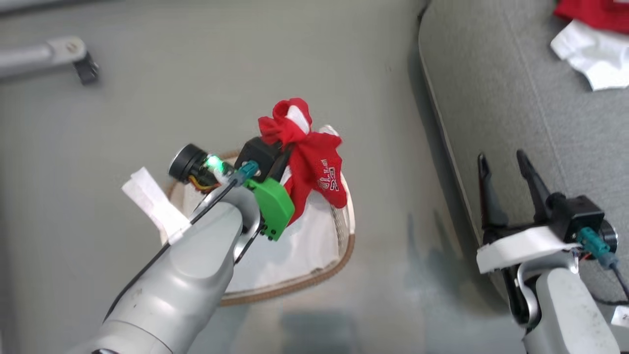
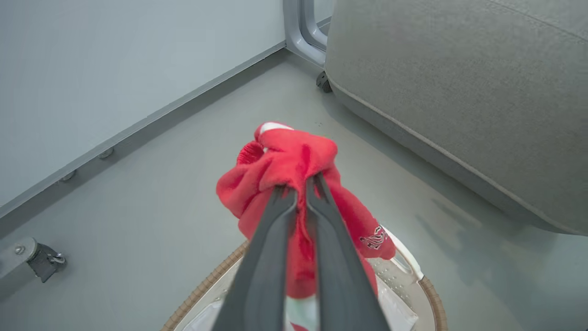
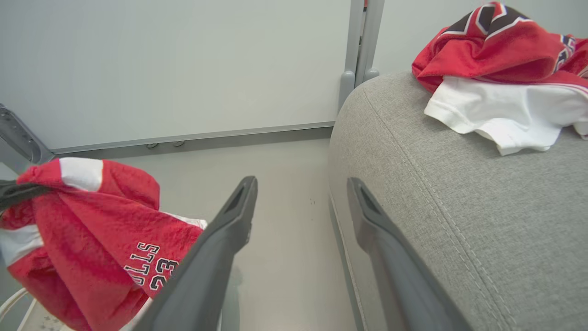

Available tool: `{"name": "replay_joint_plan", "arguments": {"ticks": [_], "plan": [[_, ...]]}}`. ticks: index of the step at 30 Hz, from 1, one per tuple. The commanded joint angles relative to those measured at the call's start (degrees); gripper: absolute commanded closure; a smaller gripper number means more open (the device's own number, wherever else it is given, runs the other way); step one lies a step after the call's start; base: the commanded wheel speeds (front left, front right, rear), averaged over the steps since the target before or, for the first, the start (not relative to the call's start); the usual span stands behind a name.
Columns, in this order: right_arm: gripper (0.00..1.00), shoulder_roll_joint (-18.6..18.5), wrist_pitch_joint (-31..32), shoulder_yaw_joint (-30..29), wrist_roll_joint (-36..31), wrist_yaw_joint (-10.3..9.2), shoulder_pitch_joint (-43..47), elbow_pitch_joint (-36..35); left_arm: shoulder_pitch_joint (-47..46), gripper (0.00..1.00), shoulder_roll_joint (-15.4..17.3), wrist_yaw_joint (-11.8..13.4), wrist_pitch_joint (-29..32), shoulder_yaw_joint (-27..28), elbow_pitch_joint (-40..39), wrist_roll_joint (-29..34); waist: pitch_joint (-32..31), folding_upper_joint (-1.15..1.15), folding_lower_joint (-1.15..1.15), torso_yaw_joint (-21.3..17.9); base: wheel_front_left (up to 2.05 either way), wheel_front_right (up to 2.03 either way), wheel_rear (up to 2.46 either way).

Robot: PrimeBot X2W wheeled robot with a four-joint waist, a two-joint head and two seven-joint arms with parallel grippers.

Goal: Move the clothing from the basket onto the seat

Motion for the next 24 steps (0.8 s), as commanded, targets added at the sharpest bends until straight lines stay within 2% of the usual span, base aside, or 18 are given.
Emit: {"name": "replay_joint_plan", "arguments": {"ticks": [1, 10, 14, 24], "plan": [[0.00, -0.3, -0.3, 0.2, -0.4, -0.07, 1.8, 0.9, -0.9, 1.00, 0.0, -0.2, 0.8, -1.1, -1.9, -1.0, -13.5, 0.00, 0.00, 4.8, 0.00, 0.00, 0.00], [0.00, -0.2, -0.3, 3.7, -1.1, -0.07, 4.5, 4.6, -4.3, 1.00, 3.3, -0.2, 6.1, -7.5, -13.1, -12.1, -24.9, 0.00, 0.00, 5.1, 0.00, 0.00, 0.00], [0.00, -0.2, -0.3, 6.8, -1.6, -0.07, 2.6, 5.4, -6.6, 1.00, 4.4, -0.2, 6.9, -7.9, -16.6, -17.2, -26.6, 0.00, 0.00, 4.9, 0.00, 0.00, 0.00], [0.00, -0.2, -0.3, 16.0, -1.8, -0.08, -1.3, 6.1, -10.9, 1.00, 6.2, -0.2, 7.4, -8.0, -19.9, -21.1, -28.3, 0.00, 0.00, 5.8, 0.00, 0.00, 0.00]]}}
